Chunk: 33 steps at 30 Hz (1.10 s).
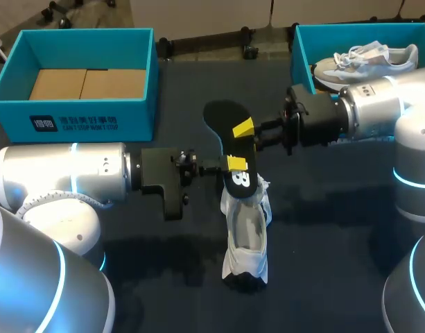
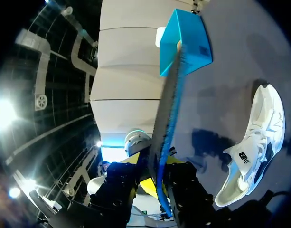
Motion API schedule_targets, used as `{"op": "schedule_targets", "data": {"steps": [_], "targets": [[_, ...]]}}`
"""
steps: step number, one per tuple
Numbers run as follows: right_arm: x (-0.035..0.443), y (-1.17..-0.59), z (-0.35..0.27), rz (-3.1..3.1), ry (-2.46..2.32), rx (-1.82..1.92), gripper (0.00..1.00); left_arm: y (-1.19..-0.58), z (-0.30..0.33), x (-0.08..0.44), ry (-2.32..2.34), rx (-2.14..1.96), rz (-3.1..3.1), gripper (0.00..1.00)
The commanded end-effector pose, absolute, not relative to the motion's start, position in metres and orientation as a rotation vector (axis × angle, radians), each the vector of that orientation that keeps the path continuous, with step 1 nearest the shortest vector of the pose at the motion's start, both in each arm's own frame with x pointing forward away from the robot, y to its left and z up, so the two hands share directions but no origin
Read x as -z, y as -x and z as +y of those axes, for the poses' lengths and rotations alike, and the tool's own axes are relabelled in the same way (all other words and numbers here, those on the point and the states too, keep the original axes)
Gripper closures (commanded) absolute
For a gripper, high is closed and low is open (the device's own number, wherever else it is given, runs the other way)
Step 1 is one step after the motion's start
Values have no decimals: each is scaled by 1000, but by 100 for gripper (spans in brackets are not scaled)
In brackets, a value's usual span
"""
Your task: Take the shoe out of the shoebox, open the shoe tongue, remove and reinsert the insole, then place the shoe into the shoebox
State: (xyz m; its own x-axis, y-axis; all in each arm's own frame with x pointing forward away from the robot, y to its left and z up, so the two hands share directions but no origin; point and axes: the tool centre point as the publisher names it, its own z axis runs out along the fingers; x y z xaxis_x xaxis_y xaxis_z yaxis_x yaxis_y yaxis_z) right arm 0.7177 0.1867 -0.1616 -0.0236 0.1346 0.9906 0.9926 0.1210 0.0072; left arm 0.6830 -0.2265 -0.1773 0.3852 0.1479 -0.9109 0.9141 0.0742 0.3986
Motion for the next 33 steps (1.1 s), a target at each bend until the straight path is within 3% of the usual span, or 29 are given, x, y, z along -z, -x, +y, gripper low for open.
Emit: {"op": "schedule_targets", "data": {"steps": [1, 4, 10, 14, 17, 22, 29, 30, 33], "targets": [[156, -716, 187, -1379, 1215, 1067, 78, -682, -227, 178, -1387, 766, 1040, 100], [155, -716, 189, -1383, 1216, 1063, 87, -682, -227, 178, -1387, 766, 1040, 100], [156, -717, 189, -1378, 1221, 1059, 88, -682, -227, 178, -1387, 766, 1040, 100], [158, -718, 188, -1367, 1227, 1061, 84, -682, -227, 178, -1387, 766, 1040, 100], [158, -718, 188, -1359, 1227, 1066, 72, -682, -227, 178, -1387, 766, 1040, 100], [159, -720, 189, -1341, 1236, 1087, 72, -682, -227, 178, -1387, 766, 1040, 100], [159, -722, 188, -1321, 1259, 1103, 86, -682, -227, 178, -1387, 766, 1040, 100], [159, -722, 187, -1320, 1261, 1105, 99, -682, -227, 178, -1387, 766, 1040, 100], [159, -722, 187, -1316, 1266, 1109, 100, -682, -227, 178, -1387, 766, 1040, 100]]}}
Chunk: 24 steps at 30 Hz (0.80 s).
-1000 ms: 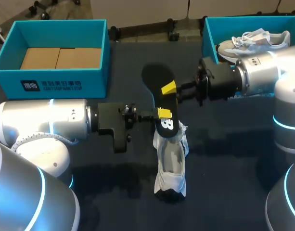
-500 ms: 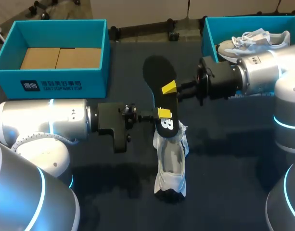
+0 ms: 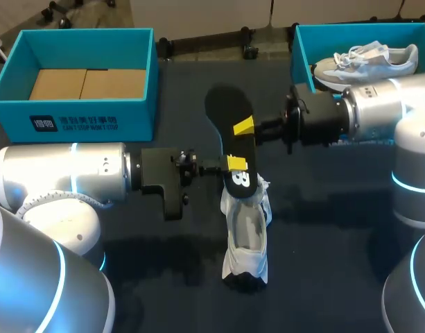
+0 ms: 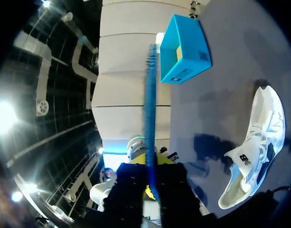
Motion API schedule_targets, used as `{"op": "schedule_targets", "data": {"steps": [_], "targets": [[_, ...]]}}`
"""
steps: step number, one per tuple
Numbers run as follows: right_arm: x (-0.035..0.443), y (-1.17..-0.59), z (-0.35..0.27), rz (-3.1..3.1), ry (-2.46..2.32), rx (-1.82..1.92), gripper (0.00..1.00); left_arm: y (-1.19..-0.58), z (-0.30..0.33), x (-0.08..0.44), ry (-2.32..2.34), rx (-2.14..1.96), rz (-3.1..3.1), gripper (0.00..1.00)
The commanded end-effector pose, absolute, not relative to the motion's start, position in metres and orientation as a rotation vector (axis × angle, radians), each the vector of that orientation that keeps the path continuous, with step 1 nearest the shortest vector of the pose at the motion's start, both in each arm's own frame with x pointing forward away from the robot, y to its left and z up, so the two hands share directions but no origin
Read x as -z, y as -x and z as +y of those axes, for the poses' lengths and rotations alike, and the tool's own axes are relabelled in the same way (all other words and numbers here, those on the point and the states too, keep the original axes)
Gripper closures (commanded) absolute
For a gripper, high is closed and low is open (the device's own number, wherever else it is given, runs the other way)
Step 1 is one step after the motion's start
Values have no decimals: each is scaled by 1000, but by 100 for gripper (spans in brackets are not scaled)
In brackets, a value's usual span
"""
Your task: Take the shoe out of the shoebox, open the shoe tongue, remove and reinsert the insole, then place the shoe into the shoebox
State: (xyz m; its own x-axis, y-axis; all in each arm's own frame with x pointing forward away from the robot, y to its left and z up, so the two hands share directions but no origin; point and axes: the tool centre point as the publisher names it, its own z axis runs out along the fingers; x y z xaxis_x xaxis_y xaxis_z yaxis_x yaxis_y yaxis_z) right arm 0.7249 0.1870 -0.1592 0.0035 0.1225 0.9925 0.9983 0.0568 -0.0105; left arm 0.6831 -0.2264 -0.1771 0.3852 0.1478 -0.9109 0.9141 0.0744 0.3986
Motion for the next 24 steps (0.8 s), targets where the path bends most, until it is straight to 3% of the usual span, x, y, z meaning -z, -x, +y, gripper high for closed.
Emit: {"op": "schedule_targets", "data": {"steps": [1, 7, 8, 9, 10, 11, 24], "targets": [[159, -722, 187, -1314, 1267, 1111, 100, -682, -227, 178, -1387, 766, 1040, 100], [160, -723, 187, -1318, 1263, 1108, 100, -682, -227, 173, -1388, 766, 1040, 98], [160, -723, 187, -1319, 1263, 1107, 100, -683, -227, 171, -1388, 767, 1040, 81], [161, -723, 187, -1319, 1263, 1105, 100, -684, -226, 168, -1386, 766, 1049, 52], [161, -723, 187, -1320, 1262, 1105, 100, -684, -225, 166, -1377, 776, 1052, 33], [163, -723, 186, -1322, 1261, 1103, 100, -685, -223, 164, -1367, 791, 1058, 0], [186, -717, 181, -1324, 1238, 1093, 100, -693, -176, 151, -1447, 872, 1242, 0]]}}
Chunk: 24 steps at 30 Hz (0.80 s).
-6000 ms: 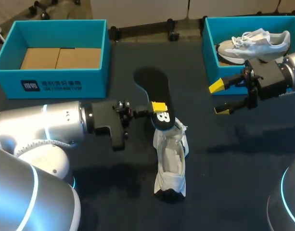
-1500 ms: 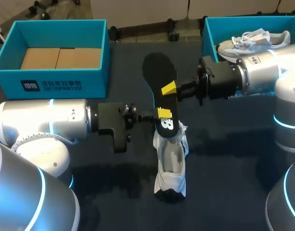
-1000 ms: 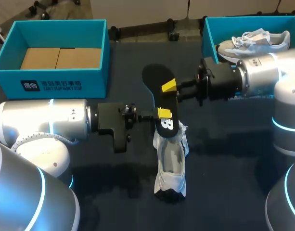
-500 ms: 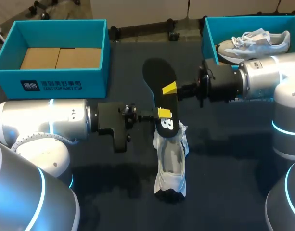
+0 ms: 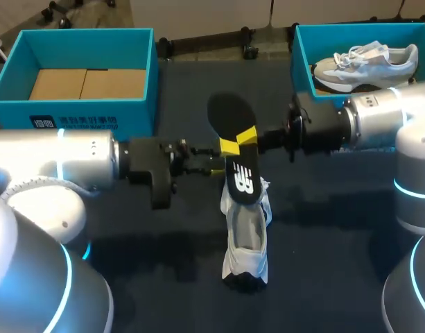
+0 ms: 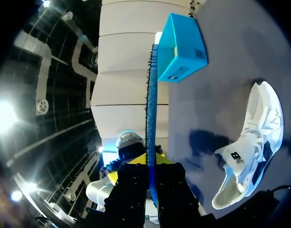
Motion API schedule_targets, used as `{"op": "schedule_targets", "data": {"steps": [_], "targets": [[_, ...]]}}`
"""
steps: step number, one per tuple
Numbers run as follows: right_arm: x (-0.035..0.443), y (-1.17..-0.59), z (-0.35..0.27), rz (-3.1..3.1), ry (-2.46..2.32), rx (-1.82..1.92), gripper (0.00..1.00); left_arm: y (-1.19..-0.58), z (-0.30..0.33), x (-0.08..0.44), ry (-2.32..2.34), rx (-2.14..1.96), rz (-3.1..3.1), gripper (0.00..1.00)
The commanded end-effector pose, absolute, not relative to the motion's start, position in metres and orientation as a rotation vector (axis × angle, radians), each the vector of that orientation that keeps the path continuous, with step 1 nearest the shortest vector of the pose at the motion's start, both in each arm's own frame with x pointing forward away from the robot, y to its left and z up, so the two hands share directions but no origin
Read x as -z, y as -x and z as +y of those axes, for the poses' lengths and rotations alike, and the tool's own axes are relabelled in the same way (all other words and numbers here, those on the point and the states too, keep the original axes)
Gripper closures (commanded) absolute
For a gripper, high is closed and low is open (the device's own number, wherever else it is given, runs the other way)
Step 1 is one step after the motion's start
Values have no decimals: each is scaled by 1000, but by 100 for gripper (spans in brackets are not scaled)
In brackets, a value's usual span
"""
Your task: Take the shoe out of the shoebox, open the shoe tongue, remove and reinsert the insole, then place the shoe into the shoebox
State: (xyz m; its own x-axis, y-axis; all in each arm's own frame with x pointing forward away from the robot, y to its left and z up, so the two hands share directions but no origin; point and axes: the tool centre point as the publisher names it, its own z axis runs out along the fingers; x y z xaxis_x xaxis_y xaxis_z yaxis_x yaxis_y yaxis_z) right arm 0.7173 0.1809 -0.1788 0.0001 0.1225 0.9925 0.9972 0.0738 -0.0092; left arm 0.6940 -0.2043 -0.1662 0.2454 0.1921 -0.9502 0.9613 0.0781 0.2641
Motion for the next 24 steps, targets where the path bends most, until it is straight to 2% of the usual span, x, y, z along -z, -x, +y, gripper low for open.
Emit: {"op": "schedule_targets", "data": {"steps": [1, 9, 12, 24], "targets": [[187, -716, 181, -1324, 1238, 1093, 100, -694, -173, 150, -1458, 870, 1251, 0], [195, -711, 185, -1329, 1227, 1098, 100, -706, -133, 140, -1550, 881, 1426, 0], [201, -710, 187, -1317, 1265, 1086, 100, -720, -116, 135, -1619, 757, 1532, 0], [206, -709, 188, -1332, 1322, 1032, 100, -722, -114, 135, -1636, 725, 1546, 0]]}}
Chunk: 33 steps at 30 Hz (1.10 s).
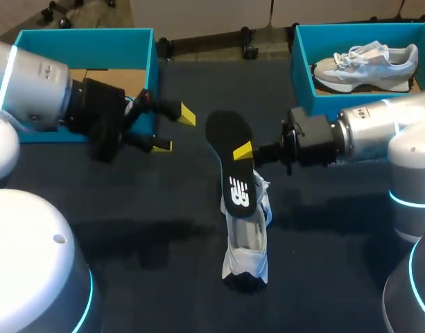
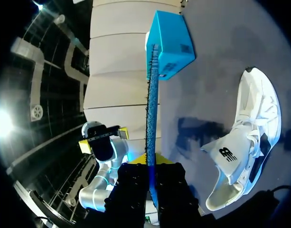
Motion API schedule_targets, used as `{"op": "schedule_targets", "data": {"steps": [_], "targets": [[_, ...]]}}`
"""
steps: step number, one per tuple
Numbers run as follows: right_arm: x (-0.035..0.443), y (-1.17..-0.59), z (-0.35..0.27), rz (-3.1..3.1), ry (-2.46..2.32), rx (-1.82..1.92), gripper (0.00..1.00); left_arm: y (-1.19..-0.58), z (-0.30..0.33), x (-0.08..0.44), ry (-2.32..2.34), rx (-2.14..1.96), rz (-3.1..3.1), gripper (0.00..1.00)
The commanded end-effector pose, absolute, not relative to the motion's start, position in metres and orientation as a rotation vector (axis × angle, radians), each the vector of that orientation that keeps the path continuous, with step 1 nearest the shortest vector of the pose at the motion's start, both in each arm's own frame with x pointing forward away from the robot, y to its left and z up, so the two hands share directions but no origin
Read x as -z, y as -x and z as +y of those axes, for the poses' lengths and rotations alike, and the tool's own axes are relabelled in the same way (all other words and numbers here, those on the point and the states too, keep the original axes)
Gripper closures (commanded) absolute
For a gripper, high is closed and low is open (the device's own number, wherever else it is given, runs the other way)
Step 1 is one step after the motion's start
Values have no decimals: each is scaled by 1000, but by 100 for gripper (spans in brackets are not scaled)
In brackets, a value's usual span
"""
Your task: Take the shoe out of the shoebox, open the shoe tongue, remove and reinsert the insole, then place the shoe into the shoebox
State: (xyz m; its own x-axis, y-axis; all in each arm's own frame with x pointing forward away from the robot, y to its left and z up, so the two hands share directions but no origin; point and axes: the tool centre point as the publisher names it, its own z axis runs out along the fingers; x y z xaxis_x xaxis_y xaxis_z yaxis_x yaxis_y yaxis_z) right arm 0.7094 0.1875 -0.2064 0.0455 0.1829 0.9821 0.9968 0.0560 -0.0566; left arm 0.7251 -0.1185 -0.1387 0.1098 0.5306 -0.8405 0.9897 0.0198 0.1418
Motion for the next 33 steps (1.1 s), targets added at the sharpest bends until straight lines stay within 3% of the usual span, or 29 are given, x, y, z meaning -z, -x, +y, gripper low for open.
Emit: {"op": "schedule_targets", "data": {"steps": [1, 21, 33], "targets": [[206, -709, 188, -1332, 1322, 1032, 100, -722, -114, 135, -1636, 725, 1546, 0], [206, -709, 188, -1332, 1322, 1032, 100, -769, -104, 113, -1949, 846, 1828, 0], [206, -709, 188, -1332, 1322, 1032, 100, -802, -128, 108, -2199, 769, 2105, 0]]}}
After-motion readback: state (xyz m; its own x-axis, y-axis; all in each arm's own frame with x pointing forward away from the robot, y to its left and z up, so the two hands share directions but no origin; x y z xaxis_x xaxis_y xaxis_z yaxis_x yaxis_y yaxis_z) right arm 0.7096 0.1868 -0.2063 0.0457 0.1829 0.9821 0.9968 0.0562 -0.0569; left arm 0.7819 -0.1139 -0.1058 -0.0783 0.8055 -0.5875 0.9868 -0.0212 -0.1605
